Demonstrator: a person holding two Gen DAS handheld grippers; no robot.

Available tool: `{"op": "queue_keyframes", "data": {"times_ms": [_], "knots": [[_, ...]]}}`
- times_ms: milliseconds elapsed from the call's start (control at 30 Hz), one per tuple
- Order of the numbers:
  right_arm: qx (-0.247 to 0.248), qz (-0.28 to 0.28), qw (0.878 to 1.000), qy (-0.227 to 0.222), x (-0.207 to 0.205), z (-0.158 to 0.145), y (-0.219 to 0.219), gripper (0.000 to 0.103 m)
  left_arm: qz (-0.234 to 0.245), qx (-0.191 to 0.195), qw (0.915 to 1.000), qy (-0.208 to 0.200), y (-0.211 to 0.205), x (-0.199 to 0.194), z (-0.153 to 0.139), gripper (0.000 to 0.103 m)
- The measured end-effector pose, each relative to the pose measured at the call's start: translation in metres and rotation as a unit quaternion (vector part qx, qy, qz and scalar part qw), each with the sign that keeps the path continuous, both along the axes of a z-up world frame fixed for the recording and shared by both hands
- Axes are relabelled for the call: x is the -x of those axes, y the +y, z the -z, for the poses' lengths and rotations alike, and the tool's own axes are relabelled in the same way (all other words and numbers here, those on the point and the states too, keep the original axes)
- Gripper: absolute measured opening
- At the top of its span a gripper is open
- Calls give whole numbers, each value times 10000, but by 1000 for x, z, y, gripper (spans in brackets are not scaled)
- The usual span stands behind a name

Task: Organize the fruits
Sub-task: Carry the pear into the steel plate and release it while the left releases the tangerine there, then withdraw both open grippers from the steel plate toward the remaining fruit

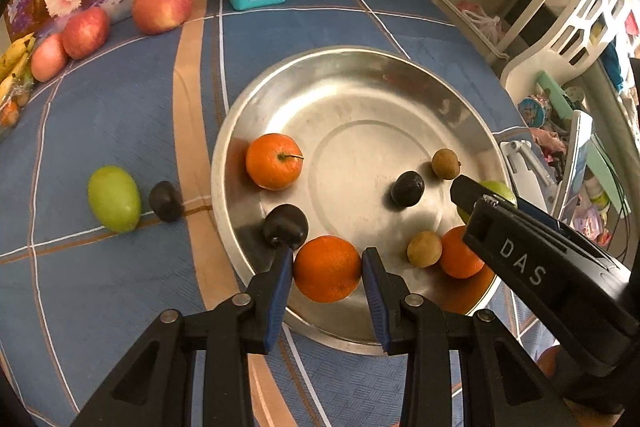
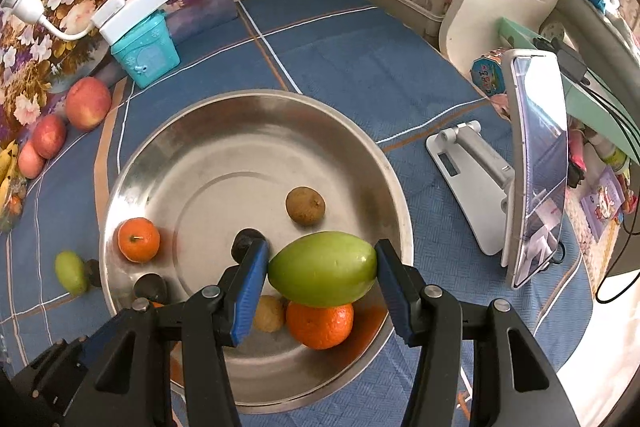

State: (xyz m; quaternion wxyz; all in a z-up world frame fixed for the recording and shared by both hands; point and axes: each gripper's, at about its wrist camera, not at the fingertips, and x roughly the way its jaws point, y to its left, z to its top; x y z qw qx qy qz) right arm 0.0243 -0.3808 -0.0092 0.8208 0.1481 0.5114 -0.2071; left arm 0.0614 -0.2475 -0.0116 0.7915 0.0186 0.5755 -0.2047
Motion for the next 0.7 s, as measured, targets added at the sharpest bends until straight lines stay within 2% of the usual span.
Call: {"op": "queue_keyframes", "data": {"times_ms": [267,400,700], "knots": [[37,5,10000,14,0,0,-1,57,67,-22,10000,17,0,-3,0,40],[74,23,10000,6,0,-2,0,57,96,49,9999,-3,-2,-3,-3,49],[127,38,9999,-48,3,-9,2,57,-41,179,9998,59,11,-11,-8,53]]}}
